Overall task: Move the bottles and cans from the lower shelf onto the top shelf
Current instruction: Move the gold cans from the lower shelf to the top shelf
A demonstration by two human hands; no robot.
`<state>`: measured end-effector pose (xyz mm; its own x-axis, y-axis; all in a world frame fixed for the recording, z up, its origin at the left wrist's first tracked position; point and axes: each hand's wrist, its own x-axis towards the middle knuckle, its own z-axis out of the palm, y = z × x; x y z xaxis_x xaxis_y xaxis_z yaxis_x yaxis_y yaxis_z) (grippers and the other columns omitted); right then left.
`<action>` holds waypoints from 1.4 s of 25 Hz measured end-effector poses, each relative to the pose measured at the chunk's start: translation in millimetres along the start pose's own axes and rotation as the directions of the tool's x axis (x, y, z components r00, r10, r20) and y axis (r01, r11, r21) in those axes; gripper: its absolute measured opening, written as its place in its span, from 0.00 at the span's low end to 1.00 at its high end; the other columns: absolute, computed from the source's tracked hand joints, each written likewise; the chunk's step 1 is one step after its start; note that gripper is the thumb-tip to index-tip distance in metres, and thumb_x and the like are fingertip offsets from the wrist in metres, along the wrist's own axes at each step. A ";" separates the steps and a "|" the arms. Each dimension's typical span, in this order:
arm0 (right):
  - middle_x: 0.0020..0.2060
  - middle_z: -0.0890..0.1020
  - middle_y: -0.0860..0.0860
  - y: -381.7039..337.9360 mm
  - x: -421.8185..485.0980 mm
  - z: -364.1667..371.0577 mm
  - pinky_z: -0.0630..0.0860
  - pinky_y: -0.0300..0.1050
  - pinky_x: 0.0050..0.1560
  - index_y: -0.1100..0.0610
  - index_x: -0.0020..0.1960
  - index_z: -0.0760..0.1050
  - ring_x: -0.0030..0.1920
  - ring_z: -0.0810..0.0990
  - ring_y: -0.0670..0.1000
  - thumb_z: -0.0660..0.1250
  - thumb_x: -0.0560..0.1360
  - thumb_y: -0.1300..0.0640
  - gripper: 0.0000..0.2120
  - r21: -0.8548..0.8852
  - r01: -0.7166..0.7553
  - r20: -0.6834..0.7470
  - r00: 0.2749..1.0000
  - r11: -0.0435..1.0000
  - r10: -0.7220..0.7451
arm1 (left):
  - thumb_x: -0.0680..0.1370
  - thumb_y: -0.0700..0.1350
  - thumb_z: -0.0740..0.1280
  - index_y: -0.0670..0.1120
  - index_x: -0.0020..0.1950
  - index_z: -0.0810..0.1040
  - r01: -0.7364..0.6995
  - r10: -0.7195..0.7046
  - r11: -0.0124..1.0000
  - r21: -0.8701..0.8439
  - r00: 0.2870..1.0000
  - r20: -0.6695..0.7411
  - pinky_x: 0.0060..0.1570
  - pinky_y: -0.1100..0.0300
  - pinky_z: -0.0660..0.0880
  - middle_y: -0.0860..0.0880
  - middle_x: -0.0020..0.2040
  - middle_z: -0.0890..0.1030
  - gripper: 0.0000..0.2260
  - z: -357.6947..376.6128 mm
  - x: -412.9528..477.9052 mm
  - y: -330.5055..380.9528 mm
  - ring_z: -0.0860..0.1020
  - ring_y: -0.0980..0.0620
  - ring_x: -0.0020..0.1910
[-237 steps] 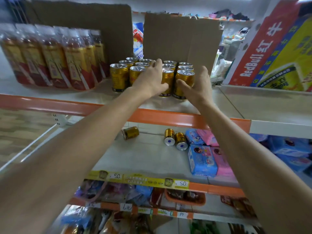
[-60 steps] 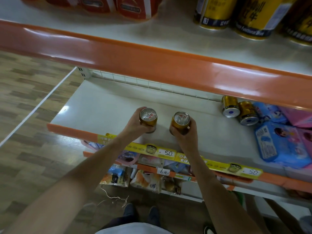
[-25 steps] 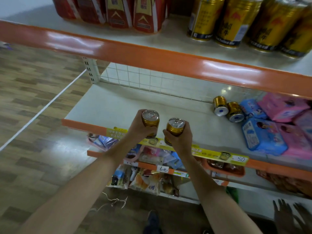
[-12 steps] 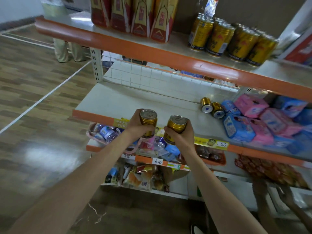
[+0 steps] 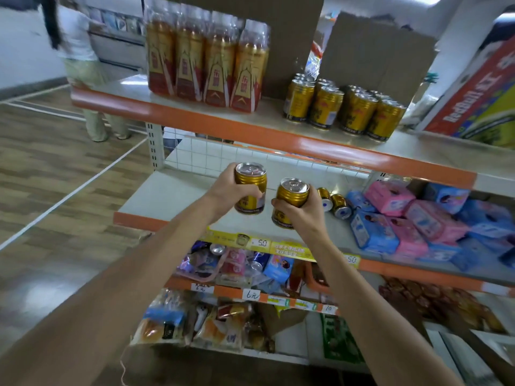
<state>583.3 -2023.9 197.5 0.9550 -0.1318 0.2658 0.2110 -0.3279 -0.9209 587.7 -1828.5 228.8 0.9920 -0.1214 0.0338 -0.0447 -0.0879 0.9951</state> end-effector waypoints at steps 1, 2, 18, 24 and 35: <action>0.43 0.81 0.47 -8.0 6.3 -5.4 0.74 0.30 0.38 0.58 0.54 0.75 0.37 0.79 0.36 0.80 0.65 0.59 0.22 -0.006 0.011 -0.002 1.000 1.000 -0.011 | 0.61 0.44 0.75 0.47 0.63 0.71 -0.017 0.017 1.000 0.000 1.000 0.014 0.57 0.51 0.77 0.45 0.57 0.80 0.31 -1.9 3.3 12.6 0.79 0.46 0.57; 0.43 0.82 0.47 -17.9 13.2 -10.4 0.75 0.31 0.39 0.56 0.54 0.75 0.38 0.79 0.37 0.80 0.65 0.59 0.22 -0.005 0.026 -0.010 1.000 1.000 -0.026 | 0.61 0.44 0.75 0.48 0.63 0.71 -0.032 0.032 0.999 -0.006 0.999 0.022 0.57 0.52 0.77 0.45 0.57 0.80 0.31 -3.6 6.8 26.0 0.79 0.46 0.57; 0.46 0.85 0.46 -121.0 87.6 -44.9 0.83 0.53 0.51 0.53 0.55 0.79 0.46 0.84 0.47 0.81 0.54 0.45 0.32 -0.033 0.157 -0.235 0.959 0.987 -0.160 | 0.59 0.45 0.77 0.48 0.61 0.72 -0.185 0.184 0.982 0.041 0.982 0.031 0.57 0.46 0.78 0.45 0.57 0.79 0.32 4.9 65.8 150.5 0.79 0.45 0.56; 0.47 0.85 0.48 -122.5 101.9 -57.1 0.83 0.49 0.51 0.55 0.57 0.78 0.47 0.84 0.47 0.81 0.56 0.48 0.32 -0.041 0.140 -0.300 0.943 0.989 -0.146 | 0.56 0.49 0.77 0.49 0.63 0.71 -0.184 0.181 0.980 0.070 0.982 0.044 0.56 0.47 0.78 0.47 0.57 0.78 0.36 17.3 85.6 147.2 0.78 0.47 0.56; 0.48 0.84 0.48 -108.2 164.0 -60.0 0.82 0.50 0.50 0.55 0.56 0.77 0.47 0.84 0.47 0.81 0.55 0.46 0.32 -0.080 0.149 -0.246 0.955 0.986 -0.165 | 0.57 0.46 0.76 0.47 0.61 0.71 -0.175 0.179 0.981 0.078 0.983 -0.043 0.55 0.49 0.79 0.45 0.56 0.79 0.33 39.8 134.8 154.2 0.79 0.47 0.54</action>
<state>704.5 -2066.1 357.9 0.8262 -0.3017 0.4757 0.3339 -0.4179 -0.8449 709.8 -1897.8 383.2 0.9721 -0.0927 0.2153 -0.2269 -0.1420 0.9635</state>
